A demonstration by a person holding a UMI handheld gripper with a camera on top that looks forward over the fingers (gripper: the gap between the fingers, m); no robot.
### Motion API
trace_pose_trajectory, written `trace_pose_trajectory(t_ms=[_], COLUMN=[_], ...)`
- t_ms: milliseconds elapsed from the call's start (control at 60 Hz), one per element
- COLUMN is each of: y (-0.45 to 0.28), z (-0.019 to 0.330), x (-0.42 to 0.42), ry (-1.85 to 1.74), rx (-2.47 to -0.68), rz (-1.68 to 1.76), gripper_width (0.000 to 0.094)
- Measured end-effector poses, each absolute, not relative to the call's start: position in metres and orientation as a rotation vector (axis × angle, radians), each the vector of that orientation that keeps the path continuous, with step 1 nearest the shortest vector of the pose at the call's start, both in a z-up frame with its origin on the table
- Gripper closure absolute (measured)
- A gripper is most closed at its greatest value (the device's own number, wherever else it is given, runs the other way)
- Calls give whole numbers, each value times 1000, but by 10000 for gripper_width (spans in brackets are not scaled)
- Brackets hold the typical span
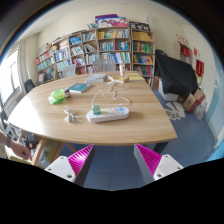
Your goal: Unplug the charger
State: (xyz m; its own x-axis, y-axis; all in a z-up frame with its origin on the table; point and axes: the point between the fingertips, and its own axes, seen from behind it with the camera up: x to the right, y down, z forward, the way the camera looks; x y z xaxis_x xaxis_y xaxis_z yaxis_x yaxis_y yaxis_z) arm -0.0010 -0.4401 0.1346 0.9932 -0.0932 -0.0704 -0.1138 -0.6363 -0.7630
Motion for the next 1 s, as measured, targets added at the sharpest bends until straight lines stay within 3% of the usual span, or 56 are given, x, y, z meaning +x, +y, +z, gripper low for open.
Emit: trace_pose_trajectory(t_ms=[150, 350, 600, 750, 800, 867, 883, 900, 1000], y=[-386, -291, -202, -160, -155, -149, -148, -146, -147], z=[144, 132, 63, 51, 45, 33, 33, 32, 31], x=[-32, -71, -86, -84, -87, -85, -81, -76, -77], ry=[250, 266, 132, -36, -106, -86, -64, -46, -55], rx=[-2204, -2125, -2201, -2126, -2116, -2117, -2113, -2113, -2133], rz=[42, 96, 120, 76, 73, 99, 94, 79, 89], gripper_width=[103, 103, 121, 175, 229, 427, 440, 602, 622])
